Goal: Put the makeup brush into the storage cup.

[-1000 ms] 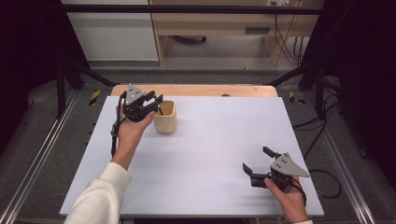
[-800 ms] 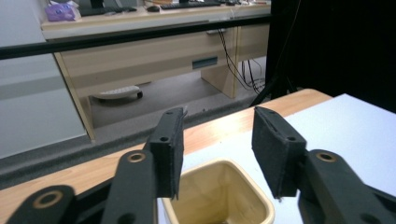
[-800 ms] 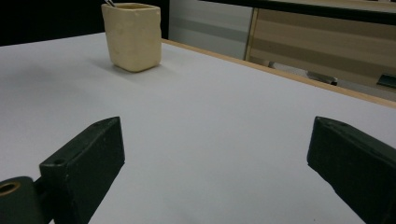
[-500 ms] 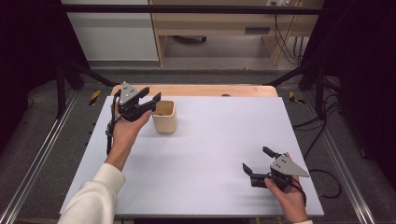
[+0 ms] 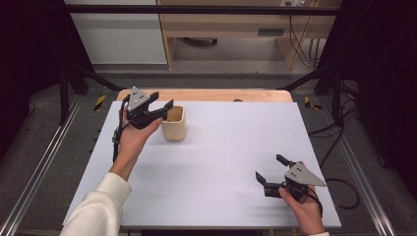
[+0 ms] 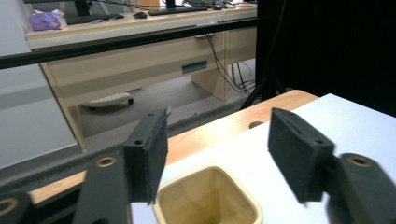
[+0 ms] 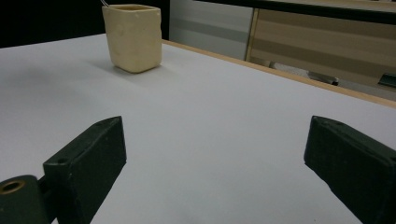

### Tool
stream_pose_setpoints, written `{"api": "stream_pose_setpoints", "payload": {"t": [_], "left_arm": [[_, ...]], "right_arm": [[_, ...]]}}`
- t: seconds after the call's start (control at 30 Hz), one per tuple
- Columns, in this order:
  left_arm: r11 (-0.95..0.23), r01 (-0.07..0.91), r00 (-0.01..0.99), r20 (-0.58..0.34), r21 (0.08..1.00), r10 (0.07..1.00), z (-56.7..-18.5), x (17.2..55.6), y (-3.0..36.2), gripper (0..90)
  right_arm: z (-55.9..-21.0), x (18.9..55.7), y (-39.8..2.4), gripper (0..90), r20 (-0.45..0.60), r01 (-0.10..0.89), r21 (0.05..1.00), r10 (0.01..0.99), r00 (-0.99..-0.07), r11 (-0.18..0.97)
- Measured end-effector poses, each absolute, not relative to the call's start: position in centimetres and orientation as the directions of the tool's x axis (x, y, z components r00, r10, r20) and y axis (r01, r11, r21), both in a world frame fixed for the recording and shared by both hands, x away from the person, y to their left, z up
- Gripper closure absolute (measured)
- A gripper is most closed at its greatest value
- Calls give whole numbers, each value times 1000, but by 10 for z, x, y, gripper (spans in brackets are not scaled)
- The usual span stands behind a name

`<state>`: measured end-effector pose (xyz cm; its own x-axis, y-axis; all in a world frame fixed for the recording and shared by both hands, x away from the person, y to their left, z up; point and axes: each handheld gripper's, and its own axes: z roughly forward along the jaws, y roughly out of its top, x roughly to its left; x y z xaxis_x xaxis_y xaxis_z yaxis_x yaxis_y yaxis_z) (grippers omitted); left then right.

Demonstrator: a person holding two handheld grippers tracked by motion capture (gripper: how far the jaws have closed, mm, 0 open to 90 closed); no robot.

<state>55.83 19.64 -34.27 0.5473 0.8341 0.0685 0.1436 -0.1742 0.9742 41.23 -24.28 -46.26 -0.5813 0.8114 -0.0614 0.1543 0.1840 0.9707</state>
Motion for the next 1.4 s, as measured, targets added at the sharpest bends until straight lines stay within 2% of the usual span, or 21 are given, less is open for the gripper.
{"api": "stream_pose_setpoints", "payload": {"t": [0.27,0.3,0.33,0.43,0.5,0.93,1.13,1.4], "left_arm": [[-202,134,580,89,970,810,-343,555,193,223],[-201,130,586,89,971,806,-343,555,193,169],[-201,127,588,89,971,804,-343,554,192,169],[-211,123,594,98,970,798,-343,553,192,60],[-201,123,600,88,972,795,-343,551,191,37],[-239,116,654,107,964,749,-346,537,176,31],[-228,136,647,88,964,758,-349,532,170,9],[-220,148,670,66,964,740,-353,526,164,35]], "right_arm": [[-463,412,-243,53,-61,153,971,812,-580,182],[-463,412,-243,49,-60,156,971,813,-580,183],[-463,412,-243,49,-60,156,971,813,-580,183],[-463,412,-243,46,-61,154,971,813,-579,182],[-463,412,-243,43,-61,153,971,814,-577,181],[-463,412,-243,43,-64,153,971,814,-578,185],[-463,412,-242,43,-65,152,971,813,-578,186],[-463,412,-243,43,-64,154,971,817,-574,184]]}}
